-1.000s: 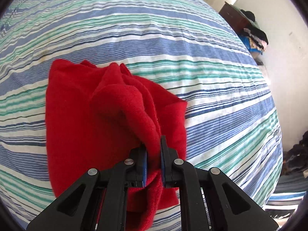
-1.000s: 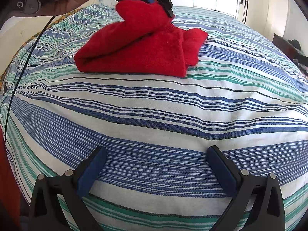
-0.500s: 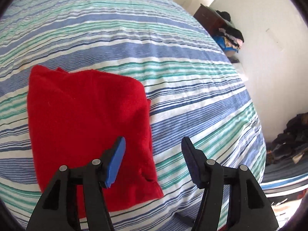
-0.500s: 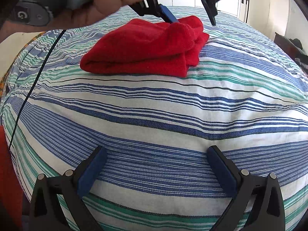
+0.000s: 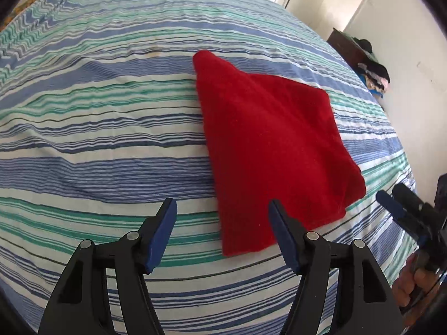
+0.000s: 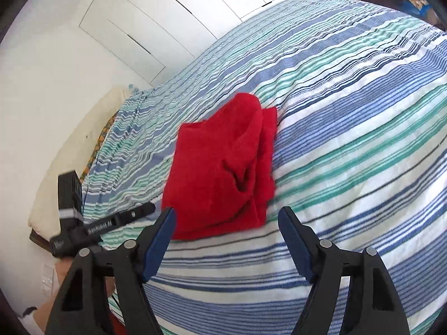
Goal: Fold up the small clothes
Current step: 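Grasp the opposite sweater edge with the right tool and fold it over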
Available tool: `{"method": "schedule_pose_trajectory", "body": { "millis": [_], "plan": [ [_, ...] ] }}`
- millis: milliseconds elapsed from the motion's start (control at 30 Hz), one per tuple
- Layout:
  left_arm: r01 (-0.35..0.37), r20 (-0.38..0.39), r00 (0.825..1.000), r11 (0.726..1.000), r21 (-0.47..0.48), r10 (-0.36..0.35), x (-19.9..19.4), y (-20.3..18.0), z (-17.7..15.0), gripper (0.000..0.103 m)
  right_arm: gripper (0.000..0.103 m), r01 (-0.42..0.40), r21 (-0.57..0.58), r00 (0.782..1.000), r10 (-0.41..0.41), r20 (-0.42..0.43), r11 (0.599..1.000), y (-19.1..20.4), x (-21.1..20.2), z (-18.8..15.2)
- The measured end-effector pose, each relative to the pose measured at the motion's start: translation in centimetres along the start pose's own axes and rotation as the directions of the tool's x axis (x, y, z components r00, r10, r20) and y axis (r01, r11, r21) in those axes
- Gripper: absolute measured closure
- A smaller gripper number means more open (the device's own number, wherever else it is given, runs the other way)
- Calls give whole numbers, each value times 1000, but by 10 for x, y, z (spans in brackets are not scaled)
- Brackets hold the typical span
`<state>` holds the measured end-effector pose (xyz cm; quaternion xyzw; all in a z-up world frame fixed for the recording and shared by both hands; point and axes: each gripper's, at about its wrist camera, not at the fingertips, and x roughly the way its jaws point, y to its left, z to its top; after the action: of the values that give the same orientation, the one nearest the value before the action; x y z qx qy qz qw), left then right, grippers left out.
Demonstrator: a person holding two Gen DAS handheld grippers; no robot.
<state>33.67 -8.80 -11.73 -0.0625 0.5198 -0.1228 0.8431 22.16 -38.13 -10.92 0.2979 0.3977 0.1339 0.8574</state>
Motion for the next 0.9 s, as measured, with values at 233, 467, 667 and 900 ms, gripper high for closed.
{"method": "schedule_pose_trajectory", "body": {
  "millis": [233,467,667,900],
  "plan": [
    [-33,-93,995,999,-12,31,26,12,-18,92,85,88,-10,963,-87,-255,996,-17,77,19],
    [-94,39,995,994,52,92,-22,13,-16,61,60,114,-102,971,-133,-198,988,-11,49,19],
    [-40,174,984,995,90,24,-28,-20,15,62,60,10,-275,991,-47,-129,961,46,35,69],
    [-183,119,981,935,305,154,44,-61,-15,74,71,31,-233,909,-124,-399,972,7,145,61]
  ]
}}
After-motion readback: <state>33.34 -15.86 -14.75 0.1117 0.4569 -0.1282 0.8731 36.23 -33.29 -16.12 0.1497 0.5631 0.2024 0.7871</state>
